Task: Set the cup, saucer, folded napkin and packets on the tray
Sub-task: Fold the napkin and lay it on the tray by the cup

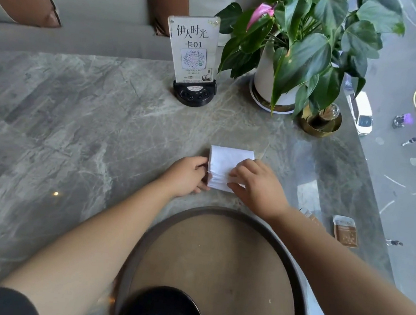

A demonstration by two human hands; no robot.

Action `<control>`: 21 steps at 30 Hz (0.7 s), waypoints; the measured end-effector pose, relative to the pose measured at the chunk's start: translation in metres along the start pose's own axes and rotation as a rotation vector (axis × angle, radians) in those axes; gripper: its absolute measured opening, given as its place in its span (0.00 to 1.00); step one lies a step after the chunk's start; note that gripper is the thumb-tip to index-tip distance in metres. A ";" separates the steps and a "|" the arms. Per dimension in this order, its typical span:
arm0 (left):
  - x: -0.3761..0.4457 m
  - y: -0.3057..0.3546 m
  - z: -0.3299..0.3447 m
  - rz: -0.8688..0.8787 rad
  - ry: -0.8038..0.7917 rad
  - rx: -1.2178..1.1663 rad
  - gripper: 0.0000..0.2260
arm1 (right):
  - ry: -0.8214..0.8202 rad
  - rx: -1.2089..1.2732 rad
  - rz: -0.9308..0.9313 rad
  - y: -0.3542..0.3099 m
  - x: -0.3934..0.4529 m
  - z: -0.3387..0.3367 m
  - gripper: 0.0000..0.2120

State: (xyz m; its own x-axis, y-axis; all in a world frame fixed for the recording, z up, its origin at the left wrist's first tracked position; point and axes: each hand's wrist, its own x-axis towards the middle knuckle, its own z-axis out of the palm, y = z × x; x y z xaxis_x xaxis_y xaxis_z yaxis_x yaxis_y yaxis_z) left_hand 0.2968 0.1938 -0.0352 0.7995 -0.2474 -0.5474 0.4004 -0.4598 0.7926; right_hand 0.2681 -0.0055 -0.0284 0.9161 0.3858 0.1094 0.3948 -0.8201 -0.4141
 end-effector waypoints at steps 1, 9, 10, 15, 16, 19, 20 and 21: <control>0.000 0.000 -0.003 -0.017 -0.012 -0.047 0.14 | -0.003 -0.005 0.004 0.000 0.000 0.001 0.08; -0.005 0.001 -0.013 0.198 0.478 0.421 0.12 | -0.079 -0.077 -0.071 0.004 -0.007 0.015 0.13; -0.005 0.004 -0.010 0.327 0.491 0.541 0.13 | -0.068 -0.083 -0.089 0.006 -0.008 0.016 0.12; 0.012 0.007 0.007 0.524 0.197 1.079 0.24 | -0.040 -0.116 -0.171 0.013 -0.009 0.016 0.06; 0.016 0.001 0.008 0.509 0.133 1.153 0.25 | -0.056 -0.114 -0.186 0.014 -0.009 0.015 0.07; 0.023 -0.016 0.006 0.485 0.030 1.250 0.27 | -0.058 -0.053 -0.183 0.018 -0.009 0.007 0.08; 0.025 -0.019 0.005 0.492 0.021 1.263 0.27 | -0.021 -0.038 -0.156 0.021 -0.006 0.005 0.08; 0.026 -0.021 0.005 0.497 0.014 1.277 0.27 | 0.021 -0.045 -0.115 0.026 -0.003 0.002 0.08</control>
State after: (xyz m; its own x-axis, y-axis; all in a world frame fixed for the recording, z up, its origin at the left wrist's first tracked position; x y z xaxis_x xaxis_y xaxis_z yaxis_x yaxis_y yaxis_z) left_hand 0.3070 0.1932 -0.0676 0.7441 -0.6103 -0.2718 -0.6084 -0.7871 0.1019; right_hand 0.2749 -0.0269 -0.0416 0.8657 0.4698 0.1729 0.4996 -0.7892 -0.3571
